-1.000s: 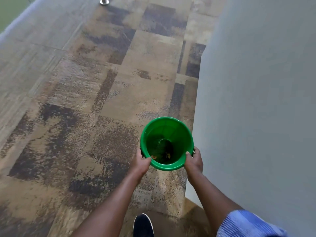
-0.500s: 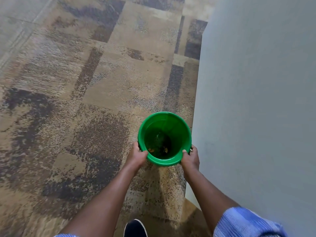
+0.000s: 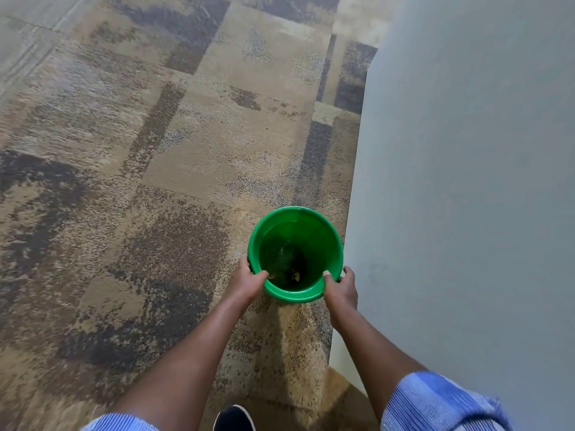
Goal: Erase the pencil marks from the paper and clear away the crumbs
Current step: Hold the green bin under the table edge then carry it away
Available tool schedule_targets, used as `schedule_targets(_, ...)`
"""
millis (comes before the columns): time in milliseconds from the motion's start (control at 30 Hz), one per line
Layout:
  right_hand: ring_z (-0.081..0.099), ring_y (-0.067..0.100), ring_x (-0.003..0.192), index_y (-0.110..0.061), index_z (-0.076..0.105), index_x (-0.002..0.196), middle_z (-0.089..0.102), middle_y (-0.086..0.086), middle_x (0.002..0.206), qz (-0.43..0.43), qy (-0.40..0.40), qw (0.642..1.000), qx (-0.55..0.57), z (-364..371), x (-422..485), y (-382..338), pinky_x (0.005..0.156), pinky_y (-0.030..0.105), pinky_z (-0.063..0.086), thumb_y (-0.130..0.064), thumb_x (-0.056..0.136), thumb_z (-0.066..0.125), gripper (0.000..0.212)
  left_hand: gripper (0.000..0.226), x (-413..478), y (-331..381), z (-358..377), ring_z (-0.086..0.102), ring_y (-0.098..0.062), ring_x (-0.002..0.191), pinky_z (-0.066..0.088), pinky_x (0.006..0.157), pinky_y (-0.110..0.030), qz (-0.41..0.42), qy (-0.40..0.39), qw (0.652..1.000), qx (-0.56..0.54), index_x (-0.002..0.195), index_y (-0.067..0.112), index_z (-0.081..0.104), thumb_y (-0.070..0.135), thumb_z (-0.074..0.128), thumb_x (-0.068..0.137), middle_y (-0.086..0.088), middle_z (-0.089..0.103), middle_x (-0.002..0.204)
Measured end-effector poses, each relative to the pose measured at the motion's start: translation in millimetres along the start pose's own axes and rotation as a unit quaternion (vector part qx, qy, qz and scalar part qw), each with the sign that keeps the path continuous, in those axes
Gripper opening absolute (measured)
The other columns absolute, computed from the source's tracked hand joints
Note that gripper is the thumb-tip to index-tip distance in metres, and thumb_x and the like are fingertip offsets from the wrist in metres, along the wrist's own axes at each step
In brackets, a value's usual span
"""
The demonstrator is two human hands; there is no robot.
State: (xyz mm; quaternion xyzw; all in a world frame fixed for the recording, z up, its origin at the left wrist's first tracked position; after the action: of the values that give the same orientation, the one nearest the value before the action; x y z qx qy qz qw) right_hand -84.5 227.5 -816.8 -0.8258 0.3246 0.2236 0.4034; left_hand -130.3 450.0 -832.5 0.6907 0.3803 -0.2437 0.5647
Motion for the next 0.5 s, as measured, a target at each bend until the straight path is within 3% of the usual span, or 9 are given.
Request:
schedule_targets(67, 0.059, 0.03, 0.122, -0.019, 0.029, 0.155, 0.055, 0.01, 0.143, -0.039, 0.014, 0.995, -0.087, -10.2, -10.7, -9.5, 0.098, 0.042, 0.05, -0.036, 0.102, 0.056, 0.062, 0.046, -9.5, 7.2, -4.0, 0.068, -0.019, 0.093, 0.059, 0.075, -0.034, 0.005, 0.016, 0.999, 0.03, 0.142, 0.014, 0.041, 0.016, 0.061, 0.1, -0.006, 0.064, 0.112)
schedule_targets(133, 0.056, 0.028, 0.124, -0.021, 0.03, 0.154, 0.053, 0.008, 0.141, -0.105, 0.019, 0.981, -0.163, -15.4, -22.5, -19.9, 0.098, 0.042, 0.051, -0.042, 0.099, 0.056, 0.064, 0.053, -18.9, 16.4, -8.4, 0.065, -0.021, 0.099, 0.057, 0.072, -0.031, 0.017, 0.037, 0.996, 0.082, 0.147, 0.01, 0.037, 0.02, 0.06, 0.101, -0.008, 0.061, 0.119)
schedule_targets(267, 0.052, 0.026, 0.128, -0.024, 0.027, 0.155, 0.049, 0.007, 0.145, -0.179, -0.003, 0.959, -0.218, -25.3, -52.1, -50.8, 0.102, 0.05, 0.051, -0.05, 0.095, 0.053, 0.07, 0.074, -51.6, 50.9, -23.0, 0.049, -0.033, 0.136, 0.048, 0.105, -0.048, 0.079, 0.063, 0.976, 0.193, 0.16, 0.009, 0.021, 0.032, 0.058, 0.1, -0.017, 0.042, 0.152)
schedule_targets(367, 0.047, 0.028, 0.135, -0.021, 0.026, 0.157, 0.046, 0.01, 0.149, -0.21, -0.019, 0.948, -0.237, -33.0, -74.3, -86.8, 0.109, 0.049, 0.046, -0.05, 0.096, 0.052, 0.072, 0.074, -76.3, 77.4, -33.2, 0.041, -0.031, 0.142, 0.042, 0.112, -0.049, 0.109, 0.061, 0.965, 0.229, 0.161, 0.012, 0.021, 0.038, 0.056, 0.101, -0.015, 0.039, 0.157)
schedule_targets(500, 0.042, 0.028, 0.141, -0.019, 0.027, 0.158, 0.043, 0.008, 0.154, -0.257, -0.033, 0.935, -0.242, -48.8, -121.5, -143.5, 0.115, 0.048, 0.038, -0.051, 0.097, 0.051, 0.073, 0.078, -122.5, 124.6, -58.2, 0.024, -0.034, 0.154, 0.029, 0.121, -0.051, 0.148, 0.066, 0.949, 0.271, 0.164, 0.016, 0.011, 0.041, 0.051, 0.103, -0.013, 0.018, 0.169)
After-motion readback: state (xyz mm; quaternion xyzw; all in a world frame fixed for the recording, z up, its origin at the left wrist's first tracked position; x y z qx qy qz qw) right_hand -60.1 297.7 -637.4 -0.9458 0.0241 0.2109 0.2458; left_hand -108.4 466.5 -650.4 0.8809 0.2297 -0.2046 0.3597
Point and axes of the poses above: each hand's wrist, its own x-axis towards the middle knuckle, its own z-axis out of the palm, y = z × x, the point moved 4 cm from there along x, towards the middle knuckle
